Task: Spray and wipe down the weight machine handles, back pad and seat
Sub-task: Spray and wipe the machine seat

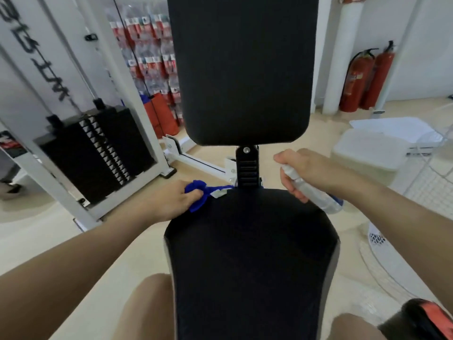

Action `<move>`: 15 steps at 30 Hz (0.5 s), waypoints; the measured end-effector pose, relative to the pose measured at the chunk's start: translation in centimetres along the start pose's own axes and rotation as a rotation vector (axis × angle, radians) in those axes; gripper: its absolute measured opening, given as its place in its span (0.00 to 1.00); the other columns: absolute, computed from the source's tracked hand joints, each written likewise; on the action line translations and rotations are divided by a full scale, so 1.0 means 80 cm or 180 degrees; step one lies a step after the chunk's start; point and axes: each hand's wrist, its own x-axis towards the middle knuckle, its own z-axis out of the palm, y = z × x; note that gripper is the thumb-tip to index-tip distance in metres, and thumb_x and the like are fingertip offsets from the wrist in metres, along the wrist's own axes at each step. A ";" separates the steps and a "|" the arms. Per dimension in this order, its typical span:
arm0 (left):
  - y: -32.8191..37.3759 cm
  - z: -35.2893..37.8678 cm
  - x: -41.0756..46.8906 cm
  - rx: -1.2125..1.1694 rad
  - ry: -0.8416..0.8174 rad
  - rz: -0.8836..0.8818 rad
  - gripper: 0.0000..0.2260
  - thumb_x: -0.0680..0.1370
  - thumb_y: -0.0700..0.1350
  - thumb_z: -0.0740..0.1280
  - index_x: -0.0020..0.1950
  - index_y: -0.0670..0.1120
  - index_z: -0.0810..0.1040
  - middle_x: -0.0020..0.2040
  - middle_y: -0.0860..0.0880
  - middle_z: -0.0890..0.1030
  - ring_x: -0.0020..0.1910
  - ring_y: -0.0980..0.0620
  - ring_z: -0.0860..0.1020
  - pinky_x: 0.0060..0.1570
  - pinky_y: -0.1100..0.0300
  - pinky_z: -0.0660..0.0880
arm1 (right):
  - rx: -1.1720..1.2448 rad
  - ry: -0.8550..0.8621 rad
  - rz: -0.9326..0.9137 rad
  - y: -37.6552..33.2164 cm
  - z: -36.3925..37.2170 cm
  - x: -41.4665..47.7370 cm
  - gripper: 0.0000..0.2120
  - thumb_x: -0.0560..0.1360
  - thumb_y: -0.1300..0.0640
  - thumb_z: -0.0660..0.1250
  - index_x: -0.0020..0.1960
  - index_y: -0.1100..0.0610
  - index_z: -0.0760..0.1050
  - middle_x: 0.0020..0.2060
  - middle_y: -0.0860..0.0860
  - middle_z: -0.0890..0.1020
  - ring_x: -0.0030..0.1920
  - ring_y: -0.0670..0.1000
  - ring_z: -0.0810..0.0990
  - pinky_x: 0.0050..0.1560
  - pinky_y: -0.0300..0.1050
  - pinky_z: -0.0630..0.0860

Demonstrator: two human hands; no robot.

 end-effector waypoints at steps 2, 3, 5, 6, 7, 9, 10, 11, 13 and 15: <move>-0.018 -0.002 -0.018 -0.1246 0.0135 -0.0702 0.12 0.80 0.54 0.61 0.50 0.47 0.78 0.42 0.46 0.81 0.39 0.50 0.79 0.37 0.57 0.76 | -0.0148 -0.0232 -0.0021 -0.019 0.003 0.014 0.31 0.79 0.40 0.52 0.30 0.62 0.73 0.23 0.56 0.75 0.23 0.50 0.74 0.28 0.40 0.75; -0.026 0.001 -0.028 -0.1870 0.0106 -0.0971 0.11 0.81 0.53 0.60 0.52 0.47 0.77 0.45 0.45 0.81 0.42 0.49 0.80 0.35 0.58 0.77 | -0.0203 -0.0369 -0.0038 -0.028 0.007 0.022 0.31 0.79 0.40 0.52 0.28 0.61 0.73 0.22 0.55 0.75 0.23 0.51 0.75 0.29 0.42 0.75; -0.035 0.008 -0.047 -0.2600 0.0022 -0.1181 0.09 0.81 0.52 0.60 0.54 0.48 0.75 0.51 0.43 0.81 0.48 0.45 0.80 0.40 0.54 0.79 | -0.0287 -0.0602 -0.0069 -0.041 0.018 0.033 0.31 0.78 0.40 0.52 0.26 0.59 0.72 0.21 0.54 0.75 0.23 0.51 0.74 0.30 0.44 0.75; -0.043 0.012 -0.054 -0.2877 0.0063 -0.1239 0.09 0.81 0.52 0.60 0.54 0.49 0.75 0.52 0.42 0.81 0.50 0.44 0.80 0.42 0.52 0.79 | -0.0359 -0.0710 -0.0101 -0.045 0.028 0.040 0.29 0.77 0.40 0.53 0.26 0.58 0.71 0.21 0.53 0.74 0.23 0.49 0.74 0.31 0.45 0.74; -0.047 0.015 -0.058 -0.3121 0.0098 -0.1251 0.09 0.81 0.52 0.60 0.55 0.49 0.74 0.52 0.43 0.80 0.51 0.43 0.80 0.44 0.50 0.79 | -0.0454 -0.0760 -0.0147 -0.049 0.035 0.044 0.28 0.77 0.41 0.53 0.27 0.58 0.71 0.21 0.52 0.74 0.22 0.48 0.73 0.31 0.45 0.74; -0.060 0.019 -0.064 -0.3523 0.0173 -0.1261 0.12 0.81 0.54 0.60 0.59 0.49 0.74 0.55 0.43 0.80 0.53 0.43 0.80 0.47 0.48 0.79 | -0.0615 -0.0869 -0.0201 -0.058 0.052 0.050 0.26 0.77 0.42 0.54 0.30 0.59 0.72 0.22 0.51 0.74 0.23 0.47 0.73 0.32 0.45 0.74; -0.062 0.018 -0.062 -0.3697 0.0205 -0.1263 0.14 0.80 0.56 0.60 0.60 0.49 0.73 0.57 0.44 0.80 0.55 0.44 0.79 0.48 0.48 0.78 | -0.0615 -0.0917 -0.0149 -0.060 0.055 0.051 0.26 0.77 0.41 0.55 0.30 0.58 0.72 0.23 0.52 0.75 0.23 0.48 0.73 0.32 0.45 0.74; -0.061 0.015 -0.060 -0.3850 0.0276 -0.1261 0.15 0.80 0.57 0.60 0.60 0.49 0.73 0.57 0.44 0.80 0.56 0.44 0.79 0.51 0.48 0.77 | -0.0569 -0.0976 -0.0070 -0.061 0.057 0.052 0.27 0.77 0.40 0.55 0.29 0.58 0.72 0.23 0.51 0.75 0.24 0.48 0.73 0.32 0.45 0.74; -0.056 0.007 -0.055 -0.4147 0.0429 -0.1123 0.14 0.80 0.57 0.59 0.57 0.49 0.74 0.55 0.46 0.81 0.57 0.46 0.78 0.57 0.48 0.75 | -0.0585 -0.1123 0.0037 -0.066 0.063 0.053 0.29 0.77 0.38 0.55 0.25 0.56 0.72 0.22 0.50 0.75 0.23 0.48 0.73 0.32 0.45 0.73; -0.047 -0.002 -0.048 -0.4290 0.0422 -0.0893 0.16 0.80 0.58 0.58 0.60 0.49 0.75 0.56 0.46 0.82 0.58 0.46 0.79 0.62 0.47 0.73 | -0.0790 -0.1228 -0.0007 -0.069 0.068 0.054 0.30 0.75 0.36 0.56 0.24 0.55 0.72 0.23 0.51 0.76 0.24 0.49 0.74 0.33 0.46 0.74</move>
